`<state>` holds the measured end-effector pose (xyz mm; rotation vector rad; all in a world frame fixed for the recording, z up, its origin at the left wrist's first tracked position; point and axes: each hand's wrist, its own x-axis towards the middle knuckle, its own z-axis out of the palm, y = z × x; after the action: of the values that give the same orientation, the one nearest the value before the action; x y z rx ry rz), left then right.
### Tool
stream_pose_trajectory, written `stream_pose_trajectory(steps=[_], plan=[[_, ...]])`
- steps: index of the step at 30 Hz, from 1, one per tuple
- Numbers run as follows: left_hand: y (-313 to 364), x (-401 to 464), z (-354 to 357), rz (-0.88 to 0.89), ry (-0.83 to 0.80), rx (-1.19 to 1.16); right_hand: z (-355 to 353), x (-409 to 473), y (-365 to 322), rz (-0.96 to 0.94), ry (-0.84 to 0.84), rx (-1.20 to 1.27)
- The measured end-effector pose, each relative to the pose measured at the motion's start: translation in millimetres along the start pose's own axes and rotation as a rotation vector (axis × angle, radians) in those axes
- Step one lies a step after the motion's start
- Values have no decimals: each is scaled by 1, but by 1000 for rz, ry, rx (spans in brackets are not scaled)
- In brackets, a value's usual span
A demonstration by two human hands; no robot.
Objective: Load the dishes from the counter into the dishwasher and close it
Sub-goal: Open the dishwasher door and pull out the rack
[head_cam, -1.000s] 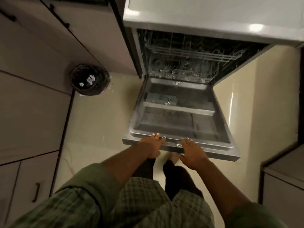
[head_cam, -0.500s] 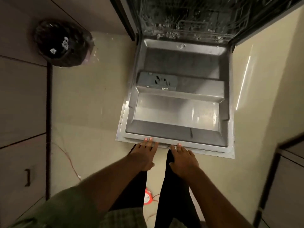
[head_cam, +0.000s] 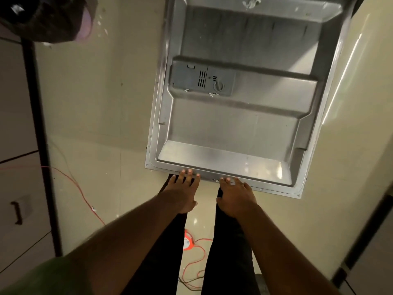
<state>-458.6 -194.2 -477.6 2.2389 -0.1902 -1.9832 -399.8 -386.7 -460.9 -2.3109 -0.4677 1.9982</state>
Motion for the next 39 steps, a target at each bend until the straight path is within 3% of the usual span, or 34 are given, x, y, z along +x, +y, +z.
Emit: stream_pose_trajectory(steps=[17,21,24,27,31,34,37,39], plan=[[2,42,-11,10,-104,-122,-2,50,10,3,-63,118],[2,37,-46,46,-110,-204,-39,43,20,2,-93,175],[-9,41,-111,89,-35,-209,-96,44,31,6,-31,123],[-28,44,-194,111,109,-142,-167,48,39,12,109,69],[-48,44,-308,110,422,-122,-261,55,45,45,429,56],[-58,40,-379,104,621,25,-319,59,47,19,664,-3],[-52,34,-445,208,903,121,-377,58,45,-8,921,-74],[-41,30,-478,254,1006,97,-411,59,41,-26,1064,-113]])
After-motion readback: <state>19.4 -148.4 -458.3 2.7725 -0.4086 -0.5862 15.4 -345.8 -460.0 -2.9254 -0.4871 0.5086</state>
